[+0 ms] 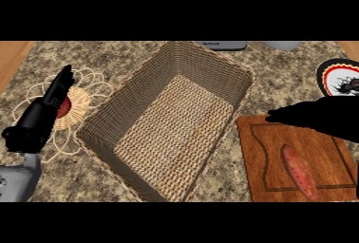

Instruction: Pick the sweet potato from the cutting board and place it in the basket

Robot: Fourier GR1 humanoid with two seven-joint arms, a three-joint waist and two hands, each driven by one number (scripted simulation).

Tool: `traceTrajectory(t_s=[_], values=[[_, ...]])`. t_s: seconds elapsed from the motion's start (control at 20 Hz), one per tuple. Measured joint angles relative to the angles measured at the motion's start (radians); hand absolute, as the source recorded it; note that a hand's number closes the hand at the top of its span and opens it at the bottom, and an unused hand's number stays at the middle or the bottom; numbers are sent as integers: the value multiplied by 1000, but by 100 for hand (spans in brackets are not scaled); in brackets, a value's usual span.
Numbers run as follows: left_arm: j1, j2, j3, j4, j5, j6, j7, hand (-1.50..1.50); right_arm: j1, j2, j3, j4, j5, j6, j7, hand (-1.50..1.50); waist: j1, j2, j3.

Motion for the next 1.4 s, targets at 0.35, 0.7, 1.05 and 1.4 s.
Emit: traceTrajectory(t_s=[0.35, 0.7, 1.05, 1.4], values=[[3, -23, 14, -4, -19, -9, 7, 0, 56, 62, 75, 50, 241, 10, -108, -150, -3, 0, 0], [-1, -52, 28, -6, -52, -19, 12, 0, 146, 58, 84, 92, 465, -48, -300, -150, -8, -2, 0], [-2, -63, 59, -10, -67, -47, 14, 0, 180, 104, 92, 183, 636, -159, -465, -150, -8, -2, 0], [-4, -82, 84, -14, -90, -74, 24, 0, 243, 150, 57, 183, 750, -183, -525, -150, -11, -3, 0]])
